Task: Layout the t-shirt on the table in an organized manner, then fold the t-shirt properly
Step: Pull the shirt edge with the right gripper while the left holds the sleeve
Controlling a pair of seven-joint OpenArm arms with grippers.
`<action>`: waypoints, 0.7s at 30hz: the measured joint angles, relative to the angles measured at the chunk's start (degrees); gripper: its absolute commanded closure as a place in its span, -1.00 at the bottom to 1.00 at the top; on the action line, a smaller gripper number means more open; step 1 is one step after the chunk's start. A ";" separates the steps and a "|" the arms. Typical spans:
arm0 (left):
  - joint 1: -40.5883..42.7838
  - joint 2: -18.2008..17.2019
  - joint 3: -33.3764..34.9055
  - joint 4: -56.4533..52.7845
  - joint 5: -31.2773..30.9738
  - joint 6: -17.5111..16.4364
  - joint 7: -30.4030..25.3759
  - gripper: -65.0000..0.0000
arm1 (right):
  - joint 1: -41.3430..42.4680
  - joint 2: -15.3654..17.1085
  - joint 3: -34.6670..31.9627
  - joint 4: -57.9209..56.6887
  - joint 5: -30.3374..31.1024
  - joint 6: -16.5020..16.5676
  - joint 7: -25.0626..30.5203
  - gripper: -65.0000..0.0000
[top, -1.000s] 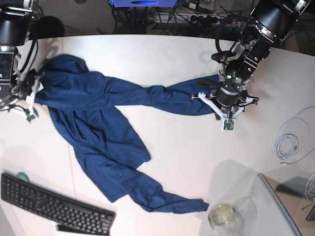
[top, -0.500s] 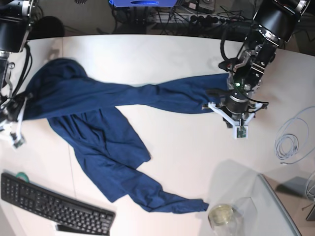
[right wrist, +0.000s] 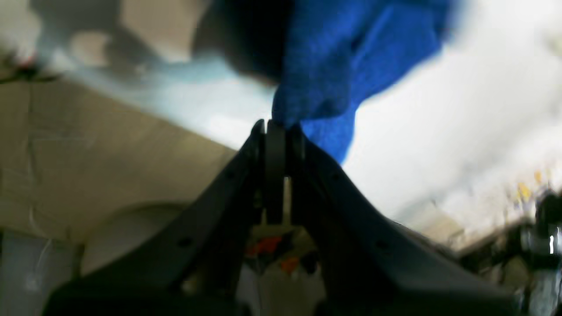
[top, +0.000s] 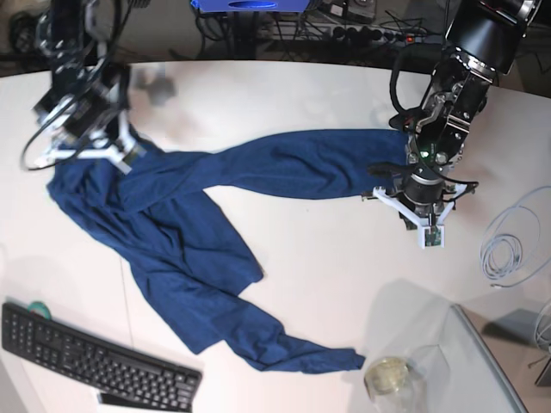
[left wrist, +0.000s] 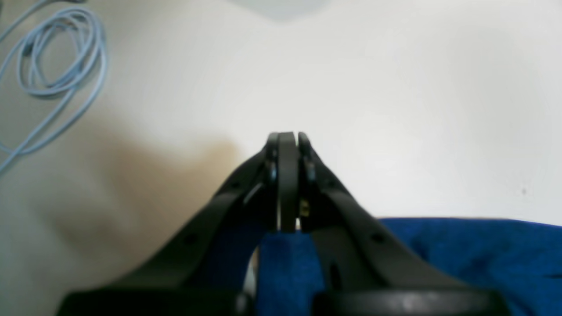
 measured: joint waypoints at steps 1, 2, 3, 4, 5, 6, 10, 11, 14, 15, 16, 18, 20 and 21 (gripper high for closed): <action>0.00 -0.20 0.81 0.00 0.07 0.26 0.00 1.00 | -0.44 -0.26 -1.14 -0.07 0.35 0.00 0.13 1.00; -0.20 -0.42 2.89 0.00 0.39 0.66 0.02 1.00 | -0.55 -0.22 -1.81 -0.09 0.31 0.00 0.50 1.00; -0.50 -0.52 5.20 0.00 0.46 0.52 -0.02 1.00 | -0.61 -0.04 -2.03 -0.09 0.13 0.00 0.63 1.00; -0.66 -0.68 7.32 0.00 0.39 0.50 -0.04 1.00 | -0.83 0.20 -2.03 -0.09 -0.09 0.00 0.61 1.00; -0.85 -0.46 9.49 0.00 0.26 -0.02 0.04 1.00 | -1.29 0.57 -1.92 -0.31 -0.42 0.00 0.59 1.00; -1.09 -0.22 11.72 0.00 0.09 -0.04 0.04 1.00 | -1.60 0.76 -1.90 -1.31 -0.42 0.02 0.42 1.00; -1.55 -0.24 17.49 -0.09 0.07 -0.04 0.00 1.00 | -1.62 1.95 -1.70 -8.92 -0.33 0.04 0.63 0.99; -1.64 -0.52 18.43 -0.15 0.02 0.11 0.04 1.00 | -1.51 2.05 -1.68 -10.71 -0.74 0.02 0.83 0.99; -1.79 -0.26 19.61 -1.51 0.04 -0.28 -0.22 1.00 | -1.68 1.40 1.70 -12.98 0.37 -0.02 1.36 0.81; -1.77 -0.09 19.65 -2.47 0.09 -0.42 -0.26 1.00 | -1.64 1.40 3.63 -12.98 0.15 -0.02 1.29 0.66; -1.75 -0.04 19.65 -3.69 -0.02 -0.50 -0.22 1.00 | -1.46 1.62 5.49 -13.00 -0.09 0.00 1.27 0.49; -1.55 -0.39 19.63 -6.05 0.15 0.04 -0.83 1.00 | -0.87 2.54 9.16 -13.03 -0.79 0.00 0.90 0.06; -1.55 -0.50 19.54 -7.34 0.90 0.20 -1.68 1.00 | -0.74 3.85 11.74 -13.03 -0.72 -0.04 1.25 -0.30; -1.75 -0.50 19.41 -7.76 0.85 0.17 -1.81 1.00 | -0.76 4.07 13.07 -13.03 -0.74 -0.02 1.18 -0.42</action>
